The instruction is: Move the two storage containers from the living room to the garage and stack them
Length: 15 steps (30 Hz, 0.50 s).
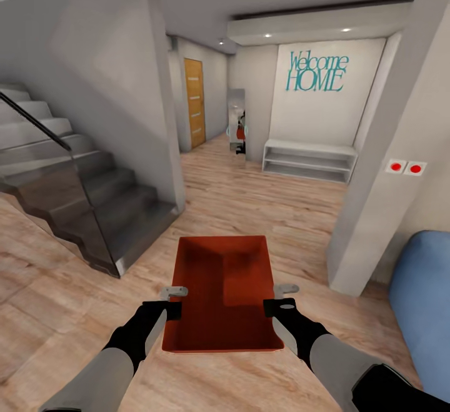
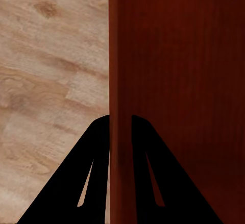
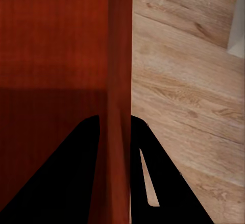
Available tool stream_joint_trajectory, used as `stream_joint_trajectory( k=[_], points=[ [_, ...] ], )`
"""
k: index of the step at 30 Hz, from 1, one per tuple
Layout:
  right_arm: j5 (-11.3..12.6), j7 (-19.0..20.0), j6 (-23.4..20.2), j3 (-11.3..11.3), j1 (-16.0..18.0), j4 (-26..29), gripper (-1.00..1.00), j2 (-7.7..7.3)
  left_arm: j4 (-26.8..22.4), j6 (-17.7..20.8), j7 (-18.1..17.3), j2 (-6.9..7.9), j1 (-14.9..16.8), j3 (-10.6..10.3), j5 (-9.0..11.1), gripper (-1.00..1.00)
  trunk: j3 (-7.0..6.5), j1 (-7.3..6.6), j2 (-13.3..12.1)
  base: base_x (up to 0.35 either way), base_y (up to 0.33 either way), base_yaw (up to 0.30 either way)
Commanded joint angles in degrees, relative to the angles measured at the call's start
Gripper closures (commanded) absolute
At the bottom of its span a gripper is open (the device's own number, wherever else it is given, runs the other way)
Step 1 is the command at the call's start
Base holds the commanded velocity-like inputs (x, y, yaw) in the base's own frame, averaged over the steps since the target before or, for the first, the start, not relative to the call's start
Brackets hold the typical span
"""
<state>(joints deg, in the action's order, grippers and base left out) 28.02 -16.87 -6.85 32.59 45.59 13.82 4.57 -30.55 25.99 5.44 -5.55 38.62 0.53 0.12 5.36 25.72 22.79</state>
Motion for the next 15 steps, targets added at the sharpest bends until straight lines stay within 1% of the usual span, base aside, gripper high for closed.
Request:
stream_joint_trajectory(
  k=[1,15],
  points=[
    [1.51,-0.35,-0.35,0.72,0.02,-0.02,1.00,0.01,-0.21,-3.35,0.54,-0.07,0.05,0.26,-1.89,1.00,0.13,0.07,0.13,0.322,0.000,0.000],
    [1.51,-0.35,-0.35,0.74,0.02,-0.02,1.00,0.00,-0.21,-3.37,0.54,-0.07,0.05,0.26,-1.88,1.00,0.13,0.07,0.13,0.322,0.000,0.000]
  ],
)
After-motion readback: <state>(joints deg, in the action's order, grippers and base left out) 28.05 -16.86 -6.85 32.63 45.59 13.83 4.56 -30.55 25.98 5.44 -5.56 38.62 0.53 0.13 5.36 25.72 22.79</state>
